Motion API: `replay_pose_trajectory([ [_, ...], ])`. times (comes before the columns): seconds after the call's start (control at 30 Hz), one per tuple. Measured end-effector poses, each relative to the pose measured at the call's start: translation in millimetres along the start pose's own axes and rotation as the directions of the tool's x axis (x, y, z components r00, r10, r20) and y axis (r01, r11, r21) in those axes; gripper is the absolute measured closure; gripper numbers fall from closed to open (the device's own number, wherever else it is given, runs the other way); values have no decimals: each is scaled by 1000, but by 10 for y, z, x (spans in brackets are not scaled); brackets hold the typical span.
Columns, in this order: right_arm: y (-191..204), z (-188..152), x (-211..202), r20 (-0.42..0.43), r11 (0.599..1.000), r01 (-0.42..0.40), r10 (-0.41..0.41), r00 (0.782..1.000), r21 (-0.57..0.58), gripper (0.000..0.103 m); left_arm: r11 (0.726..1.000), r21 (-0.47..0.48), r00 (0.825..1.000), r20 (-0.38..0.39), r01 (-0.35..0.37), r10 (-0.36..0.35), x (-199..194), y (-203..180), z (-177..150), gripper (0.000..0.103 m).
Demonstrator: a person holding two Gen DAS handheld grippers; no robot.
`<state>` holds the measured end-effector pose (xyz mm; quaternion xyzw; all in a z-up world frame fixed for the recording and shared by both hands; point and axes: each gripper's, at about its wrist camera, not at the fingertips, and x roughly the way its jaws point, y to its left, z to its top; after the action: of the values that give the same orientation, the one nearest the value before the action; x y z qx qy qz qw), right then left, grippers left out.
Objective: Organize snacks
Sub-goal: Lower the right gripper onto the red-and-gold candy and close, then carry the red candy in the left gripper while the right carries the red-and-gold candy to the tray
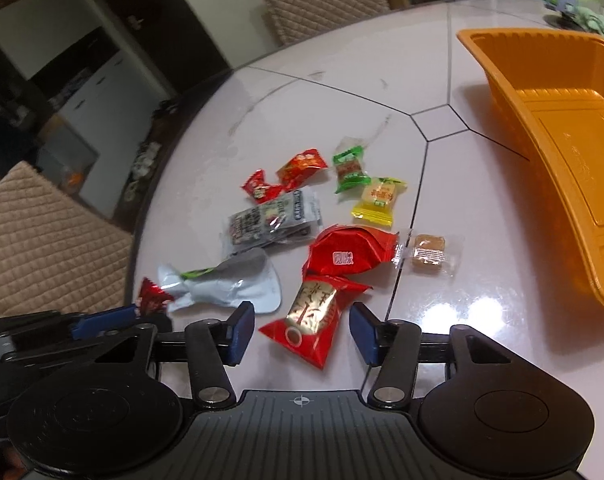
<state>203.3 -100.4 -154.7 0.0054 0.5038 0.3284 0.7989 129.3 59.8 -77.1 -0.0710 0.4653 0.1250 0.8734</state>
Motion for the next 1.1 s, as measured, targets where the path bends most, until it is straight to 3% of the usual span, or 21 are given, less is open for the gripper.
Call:
replay_pose_trajectory([
  [0.2, 49, -21, 117, 16, 994, 82, -83, 996, 69, 57, 996, 63, 998, -11, 66, -65, 88, 130, 108, 80],
  [0.33, 107, -80, 167, 11, 990, 123, -124, 992, 75, 74, 990, 100, 995, -15, 103, -102, 134, 202, 173, 80],
  [0.43, 128, -132, 132, 12, 988, 133, -134, 991, 84, 77, 984, 124, 992, -17, 126, -125, 161, 227, 208, 80],
  [0.73, 71, -256, -293, 26, 983, 125, -129, 991, 133, 78, 963, 181, 980, -28, 201, -199, 159, 72, 287, 80],
  [1.1, -336, -345, -972, 68, 962, 159, -178, 982, 220, 78, 915, 268, 950, -8, 302, -311, -10, -590, 455, 80],
])
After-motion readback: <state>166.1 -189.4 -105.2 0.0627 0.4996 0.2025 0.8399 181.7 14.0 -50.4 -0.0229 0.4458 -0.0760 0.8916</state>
